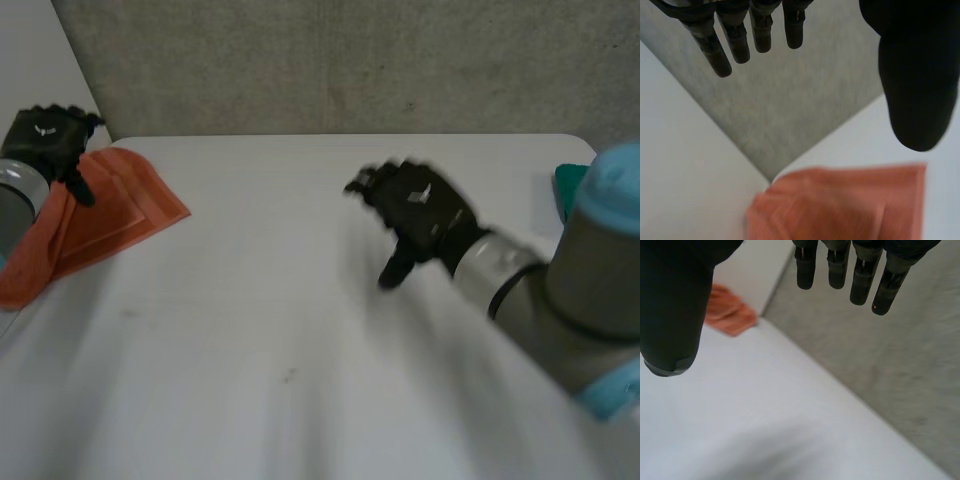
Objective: Fold the laundry.
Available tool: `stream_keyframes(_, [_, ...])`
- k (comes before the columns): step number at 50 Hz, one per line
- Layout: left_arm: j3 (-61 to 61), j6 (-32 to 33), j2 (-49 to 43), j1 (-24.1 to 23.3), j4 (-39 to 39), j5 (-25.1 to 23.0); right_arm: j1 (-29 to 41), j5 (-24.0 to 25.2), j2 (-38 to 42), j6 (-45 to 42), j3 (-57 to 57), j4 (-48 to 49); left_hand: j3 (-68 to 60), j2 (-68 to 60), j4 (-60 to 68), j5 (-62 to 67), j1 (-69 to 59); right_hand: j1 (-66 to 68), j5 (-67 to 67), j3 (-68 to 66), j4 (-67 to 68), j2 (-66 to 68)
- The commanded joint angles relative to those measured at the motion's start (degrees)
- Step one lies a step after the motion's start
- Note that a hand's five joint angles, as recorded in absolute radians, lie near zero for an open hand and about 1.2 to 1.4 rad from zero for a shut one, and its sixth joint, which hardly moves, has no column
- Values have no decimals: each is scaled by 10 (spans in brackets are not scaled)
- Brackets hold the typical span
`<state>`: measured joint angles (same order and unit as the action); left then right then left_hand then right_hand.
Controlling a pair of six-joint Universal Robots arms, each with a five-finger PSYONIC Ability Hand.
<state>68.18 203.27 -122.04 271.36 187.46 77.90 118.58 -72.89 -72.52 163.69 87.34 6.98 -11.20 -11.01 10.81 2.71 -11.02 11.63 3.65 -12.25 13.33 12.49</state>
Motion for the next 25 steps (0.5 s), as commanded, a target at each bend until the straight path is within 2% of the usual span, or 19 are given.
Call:
stream_keyframes(1, [-95, 75, -128, 16, 4, 3, 35, -2, 5, -30, 87, 29, 12, 10, -8, -27, 10, -16, -37, 22, -33, -25])
stream_keyframes(4, [-119, 96, -157, 24, 12, 9, 34, 0, 6, -43, 105, 30, 10, 8, -6, -25, 8, -16, -37, 22, -33, -25])
stream_keyframes(8, [-156, 131, -201, 44, 32, 45, 25, 1, 5, -51, 128, 35, 5, 3, -1, -20, 3, -16, -37, 22, -33, -25])
stream_keyframes(14, [-190, 167, -244, 47, 36, 72, 25, 2, 5, -52, 138, 38, -37, -39, 41, 22, -39, -16, -37, 22, -33, -25])
stream_keyframes(17, [-204, 187, -260, 44, 36, 84, 25, 3, 5, -52, 138, 38, -156, -158, 160, 141, -158, -16, -37, 22, -33, -25])
stream_keyframes(18, [-209, 200, -267, 42, 37, 94, 25, 3, 5, -51, 138, 38, -253, -255, 257, 238, -255, -16, -37, 22, -33, -25])
stream_keyframes(21, [-219, 220, -275, 40, 43, 113, 25, 3, 5, -52, 138, 38, -415, -417, 419, 400, -417, -16, -37, 22, -33, -25])
stream_keyframes(22, [-223, 231, -278, 36, 46, 128, 25, 3, 5, -52, 138, 38, -591, -592, 594, 576, -592, -16, -37, 22, -33, -25])
stream_keyframes(23, [-225, 237, -279, 32, 47, 135, 25, 3, 5, -51, 138, 38, -687, -689, 691, 672, -689, -16, -37, 22, -33, -25])
stream_keyframes(25, [-225, 246, -279, 23, 48, 146, 25, 2, 4, -52, 137, 38, -688, -690, 692, 673, -690, -16, -37, 22, -33, -25])
